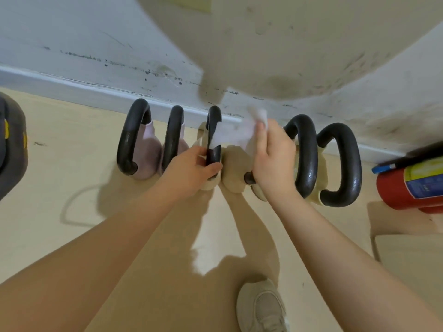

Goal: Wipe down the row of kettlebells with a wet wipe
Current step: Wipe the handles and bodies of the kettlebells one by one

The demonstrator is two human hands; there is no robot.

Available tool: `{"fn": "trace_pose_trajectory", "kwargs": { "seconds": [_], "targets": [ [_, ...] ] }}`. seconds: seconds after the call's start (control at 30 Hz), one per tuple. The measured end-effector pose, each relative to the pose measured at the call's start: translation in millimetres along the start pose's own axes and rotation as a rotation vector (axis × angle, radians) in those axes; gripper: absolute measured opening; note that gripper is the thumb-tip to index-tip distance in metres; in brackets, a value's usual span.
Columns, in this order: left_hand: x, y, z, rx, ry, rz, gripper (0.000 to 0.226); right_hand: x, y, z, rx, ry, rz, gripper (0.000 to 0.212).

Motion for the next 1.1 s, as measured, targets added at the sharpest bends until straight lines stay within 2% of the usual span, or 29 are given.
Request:
{"fn": "trace_pose_trajectory", "kwargs": {
  "seconds": [0.1,0.2,0.3,0.37,0.4,0.47,0.5,0.53,0.6,0.63,0.67,0.73,0.83,0.97,1.03,1.1],
  "targets": [
    [0.9,1.6,-4.7,0.002,-0.036,-0.099,0.042,9.6,-43.1,-37.4,0.183,0.375,-0.181,0.039],
    [1.4,1.0,-11.3,0.116,0.001,-0.174,0.036,21.5,-73.5,-71.5,0.313,0.561,-0.302,0.039],
    [1.6,3.4,-17.4,0.254,0.067,-0.168,0.026,31.8,-87.4,-72.6,0.125,0.387,-0.295,0.040],
    [-1.8,2.5,-25.4,0.418,0.095,-0.178,0.034,26.1,-61.7,-62.1,-0.131,0.230,-0.117,0.034],
    [-3.6,1.7,-36.8,0.558,0.183,-0.244,0.042,16.6,-40.3,-55.2,-0.173,0.162,0.005,0.031],
    [-10.5,8.2,-63.6,0.737,0.397,-0.380,0.053,-8.7,-0.3,-50.3,-0.057,0.146,0.184,0.029],
    [-14.4,15.0,-73.0,0.711,0.449,-0.401,0.050,-15.4,8.1,-53.1,0.053,0.196,0.190,0.030],
    [-15.8,24.8,-77.8,0.613,0.438,-0.323,0.043,-17.8,8.6,-57.2,0.176,0.283,0.150,0.033],
    [-14.6,41.6,-75.1,0.238,0.206,-0.122,0.025,-13.4,4.8,-81.8,0.321,0.543,0.045,0.036],
    [-11.3,51.3,-68.3,0.069,0.036,-0.042,0.010,-10.2,6.6,-95.3,0.356,0.673,0.037,0.033],
    [-6.1,59.9,-62.8,-0.058,-0.079,-0.007,0.006,-7.1,12.7,-101.6,0.396,0.756,0.084,0.027],
    [9.2,71.9,-59.2,-0.082,-0.121,0.005,0.022,-2.3,30.4,-100.6,0.488,0.761,0.249,0.022],
    [18.8,81.7,-57.3,0.025,-0.107,0.055,0.028,5.2,39.8,-97.7,0.516,0.744,0.360,0.028],
    [17.7,82.1,-57.2,0.001,-0.097,0.080,0.030,31.8,43.6,-113.3,0.403,0.857,0.217,0.024],
    [17.9,77.5,-60.4,0.032,-0.090,0.073,0.031,28.6,46.6,-105.7,0.368,0.886,0.228,0.028],
    [17.9,76.0,-61.6,0.081,-0.068,0.066,0.031,13.8,47.7,-104.2,0.339,0.829,0.304,0.031]
  ]
}}
Point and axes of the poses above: each hand's wrist, its own x-axis towards the middle knuckle, its own y-axis out of the palm, z = x × y, the point moved 8 cm from there along x, towards the middle knuckle, and after that the axes turned 6 degrees about -z, right-handed, at the moved point
